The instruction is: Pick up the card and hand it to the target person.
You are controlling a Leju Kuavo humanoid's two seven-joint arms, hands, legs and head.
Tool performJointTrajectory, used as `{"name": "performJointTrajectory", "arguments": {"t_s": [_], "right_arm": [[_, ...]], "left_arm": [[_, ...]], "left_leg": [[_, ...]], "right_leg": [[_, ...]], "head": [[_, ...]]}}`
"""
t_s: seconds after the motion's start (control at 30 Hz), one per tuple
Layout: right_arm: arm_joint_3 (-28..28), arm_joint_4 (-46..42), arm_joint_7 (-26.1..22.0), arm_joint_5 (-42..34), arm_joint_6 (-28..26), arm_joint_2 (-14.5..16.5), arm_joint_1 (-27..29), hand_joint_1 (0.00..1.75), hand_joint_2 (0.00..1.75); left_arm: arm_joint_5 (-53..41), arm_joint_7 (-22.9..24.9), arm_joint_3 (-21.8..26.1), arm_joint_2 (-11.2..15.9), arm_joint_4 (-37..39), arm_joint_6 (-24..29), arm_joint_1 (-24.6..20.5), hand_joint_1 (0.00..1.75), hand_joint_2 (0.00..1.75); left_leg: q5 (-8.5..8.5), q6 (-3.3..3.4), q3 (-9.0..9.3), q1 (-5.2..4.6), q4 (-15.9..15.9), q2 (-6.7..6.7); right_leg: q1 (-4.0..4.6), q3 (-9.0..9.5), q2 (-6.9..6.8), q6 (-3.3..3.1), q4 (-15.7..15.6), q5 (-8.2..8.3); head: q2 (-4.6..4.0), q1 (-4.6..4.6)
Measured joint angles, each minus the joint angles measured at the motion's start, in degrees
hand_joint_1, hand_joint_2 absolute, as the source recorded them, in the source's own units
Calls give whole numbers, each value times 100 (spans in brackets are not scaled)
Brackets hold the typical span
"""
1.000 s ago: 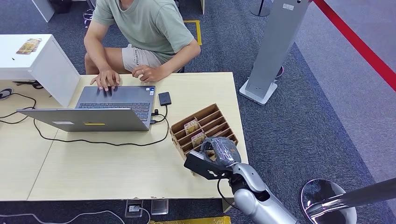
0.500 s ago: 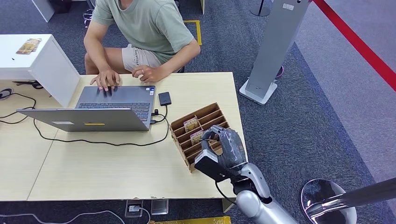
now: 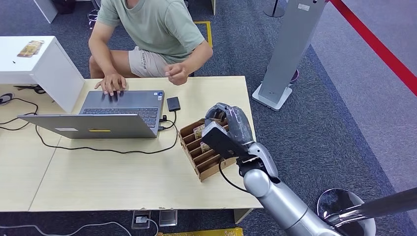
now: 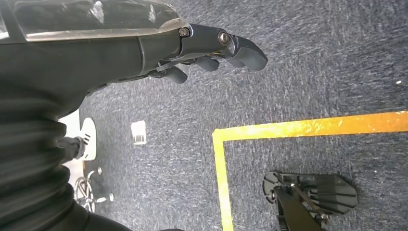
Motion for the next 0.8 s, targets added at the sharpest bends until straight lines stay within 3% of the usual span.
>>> {"name": "performJointTrajectory", "arguments": {"t_s": [0.13,0.33,0.7,0.8], "right_arm": [[249,957,371,205,131,337,-610,133,175],[400,1741,767,351,403,611,-1021,133,175],[534,1841,776,581,269,606,-1095,133,175],[528,1814,781,590,255,600,-1087,33,175]], "left_arm": [[20,21,-36,5,5,16,-8,0,175],[123,7,26,11,20,-20,-2,0,175],[141,8,-32,27,37,-113,-4,0,175],[130,-56,-47,35,29,-152,-4,0,175]], "left_leg": [[3,-1,2,1,-3,-4],[1,0,0,1,-1,-22],[5,0,-5,6,-3,-44],[4,0,-7,5,-1,-46]], "right_leg": [[1,4,-4,-1,0,-2],[1,9,-24,1,0,-9],[6,13,-44,-1,-8,-10],[5,10,-46,0,-5,-11]], "head": [[0,0],[0,0],[0,0],[0,0]]}}
